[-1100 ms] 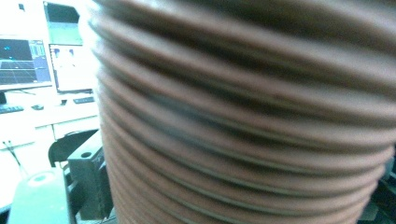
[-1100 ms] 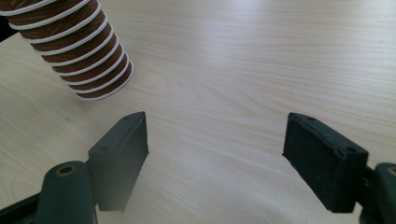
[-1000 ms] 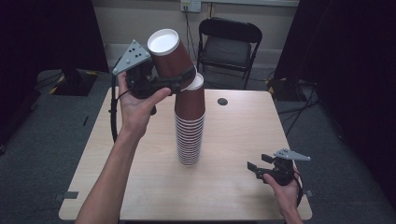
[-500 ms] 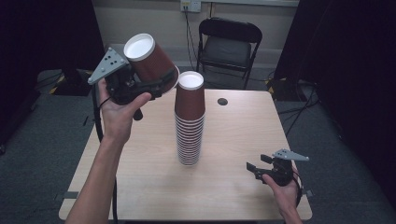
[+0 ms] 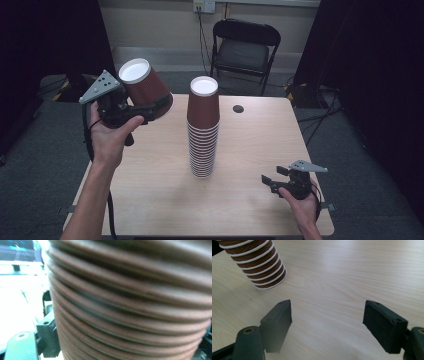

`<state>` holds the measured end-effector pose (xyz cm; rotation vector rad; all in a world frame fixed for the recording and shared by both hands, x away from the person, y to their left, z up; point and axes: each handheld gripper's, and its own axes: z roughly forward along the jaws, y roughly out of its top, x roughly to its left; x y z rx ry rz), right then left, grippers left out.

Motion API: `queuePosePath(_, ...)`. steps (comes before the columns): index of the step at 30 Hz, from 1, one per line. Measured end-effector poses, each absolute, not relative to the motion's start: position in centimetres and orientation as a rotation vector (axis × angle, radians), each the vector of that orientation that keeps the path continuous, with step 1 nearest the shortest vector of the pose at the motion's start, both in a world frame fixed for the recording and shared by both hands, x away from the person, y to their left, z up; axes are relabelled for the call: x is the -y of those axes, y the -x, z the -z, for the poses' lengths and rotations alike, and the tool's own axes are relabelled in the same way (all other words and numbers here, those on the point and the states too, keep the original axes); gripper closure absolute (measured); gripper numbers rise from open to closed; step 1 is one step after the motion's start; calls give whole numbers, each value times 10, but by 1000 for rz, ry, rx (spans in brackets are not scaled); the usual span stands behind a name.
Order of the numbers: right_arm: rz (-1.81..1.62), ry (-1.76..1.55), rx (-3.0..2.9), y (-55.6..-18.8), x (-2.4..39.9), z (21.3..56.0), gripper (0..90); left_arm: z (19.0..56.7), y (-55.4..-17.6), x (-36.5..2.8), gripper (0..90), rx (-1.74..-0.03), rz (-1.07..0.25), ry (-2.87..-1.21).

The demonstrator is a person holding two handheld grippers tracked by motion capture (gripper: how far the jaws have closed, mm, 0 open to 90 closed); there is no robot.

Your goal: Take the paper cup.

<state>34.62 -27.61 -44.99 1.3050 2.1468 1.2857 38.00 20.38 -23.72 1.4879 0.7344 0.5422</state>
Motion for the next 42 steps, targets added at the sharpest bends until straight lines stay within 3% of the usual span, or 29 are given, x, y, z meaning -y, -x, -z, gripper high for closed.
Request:
queuePosePath(22, -1323, -1184, -2260, -341, 255, 449, 264, 309, -350, -207, 132, -790, -433, -1541)
queuePosePath(42, -1353, -1109, -2306, -328, 232, 444, 260, 356, -325, -173, 133, -785, -351, -1653)
